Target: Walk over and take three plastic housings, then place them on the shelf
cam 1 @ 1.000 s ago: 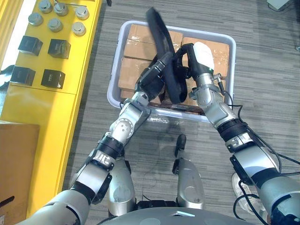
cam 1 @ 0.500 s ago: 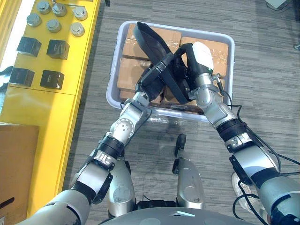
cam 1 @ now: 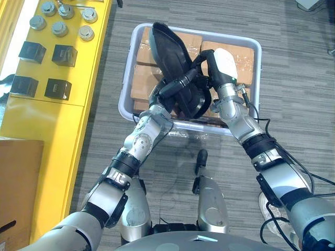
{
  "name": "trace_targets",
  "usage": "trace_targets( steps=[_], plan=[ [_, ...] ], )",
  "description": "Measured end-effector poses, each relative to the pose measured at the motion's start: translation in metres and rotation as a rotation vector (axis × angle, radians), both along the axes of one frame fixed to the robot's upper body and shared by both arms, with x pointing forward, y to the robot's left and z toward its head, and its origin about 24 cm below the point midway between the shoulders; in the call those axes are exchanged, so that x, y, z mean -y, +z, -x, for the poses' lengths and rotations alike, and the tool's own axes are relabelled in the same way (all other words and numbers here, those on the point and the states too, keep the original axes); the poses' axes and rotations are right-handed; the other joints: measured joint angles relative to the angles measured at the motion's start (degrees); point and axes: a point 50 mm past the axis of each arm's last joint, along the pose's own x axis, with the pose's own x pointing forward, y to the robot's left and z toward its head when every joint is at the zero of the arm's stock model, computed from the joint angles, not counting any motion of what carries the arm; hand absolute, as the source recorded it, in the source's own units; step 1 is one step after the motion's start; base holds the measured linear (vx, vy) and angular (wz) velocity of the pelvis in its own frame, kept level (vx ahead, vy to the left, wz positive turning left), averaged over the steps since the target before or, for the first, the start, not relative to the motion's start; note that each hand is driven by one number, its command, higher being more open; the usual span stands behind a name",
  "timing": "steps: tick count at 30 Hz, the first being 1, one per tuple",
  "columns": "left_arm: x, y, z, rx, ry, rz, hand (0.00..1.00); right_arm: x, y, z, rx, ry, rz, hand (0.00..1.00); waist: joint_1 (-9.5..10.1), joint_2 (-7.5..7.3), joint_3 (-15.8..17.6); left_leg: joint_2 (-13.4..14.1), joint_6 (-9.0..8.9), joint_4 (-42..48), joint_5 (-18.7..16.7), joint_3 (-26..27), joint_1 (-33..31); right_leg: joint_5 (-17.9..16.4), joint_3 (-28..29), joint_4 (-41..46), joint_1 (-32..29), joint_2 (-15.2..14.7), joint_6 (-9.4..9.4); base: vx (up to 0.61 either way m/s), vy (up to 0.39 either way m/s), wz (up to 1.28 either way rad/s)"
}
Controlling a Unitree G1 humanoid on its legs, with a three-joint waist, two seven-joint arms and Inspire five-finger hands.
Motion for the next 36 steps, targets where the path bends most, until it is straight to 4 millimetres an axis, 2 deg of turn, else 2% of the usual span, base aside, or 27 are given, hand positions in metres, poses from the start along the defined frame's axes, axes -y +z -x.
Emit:
trace_targets(
  steps=[7,13,22,23,25,30,33,36],
  plan=[
    [-0.012,-0.001,-0.001,0.019,0.076,-0.021,0.00,-0.003,0.003,0.010,0.068,0.025,-0.044,0.00,-0.55,0.00,0.0,0.0,0.01,0.8,-0.6,0.5,0.1,0.0,0.6,0.0,0.0,0.0,0.07,0.00,0.000,-0.03],
    [-0.026,-0.013,-0.005,-0.023,0.181,-0.033,0.00,-0.021,0.004,0.025,0.139,0.113,-0.075,0.00,-0.85,0.00,0.0,0.0,0.03,0.8,-0.9,1.4,0.9,0.1,1.5,0.0,0.0,0.0,0.09,0.00,0.015,-0.06],
    [-0.020,-0.016,0.000,-0.021,0.116,0.139,0.00,-0.032,0.006,0.032,0.198,0.134,-0.167,0.00,-1.24,0.00,0.0,0.0,0.03,0.7,-1.0,1.6,1.6,0.1,1.5,0.0,0.6,0.0,0.11,0.00,0.006,-0.01],
    [-0.019,-0.017,0.000,-0.014,0.115,0.153,0.00,-0.033,0.007,0.034,0.207,0.137,-0.172,1.00,-1.26,0.00,0.0,0.0,0.03,0.6,-1.0,1.6,1.8,0.1,1.5,0.0,0.7,0.0,0.11,0.00,0.000,0.00],
    [-0.017,-0.017,0.004,0.006,0.110,0.181,0.00,-0.035,0.009,0.040,0.235,0.164,-0.191,1.00,-1.24,0.00,0.0,0.0,0.00,0.5,-1.0,1.6,2.6,0.1,1.5,-0.2,1.6,0.0,0.11,0.00,0.000,0.00],
    [-0.019,-0.010,0.008,0.041,0.165,0.234,0.00,-0.060,0.011,0.072,0.337,0.354,-0.281,1.00,-1.27,0.00,0.0,0.0,-0.07,-0.6,-1.1,1.8,5.3,0.5,1.2,-2.3,4.8,0.2,0.40,0.00,0.000,0.00],
    [-0.026,-0.003,0.021,0.111,0.247,0.165,0.00,-0.067,0.012,0.091,0.382,0.398,-0.401,1.00,-0.78,-0.34,-0.2,-0.1,-0.10,-1.7,-1.1,2.1,7.2,0.7,0.9,-3.7,6.7,0.3,0.59,0.01,0.010,-0.01],
    [-0.035,0.008,0.036,0.236,0.400,-0.023,0.00,-0.062,-0.003,0.100,0.322,0.374,-0.540,1.00,-0.54,-1.25,-1.3,-0.3,-0.19,-3.1,-1.0,2.6,8.8,0.7,0.7,-4.1,7.7,0.2,0.60,0.05,0.025,-0.03]
  ],
)
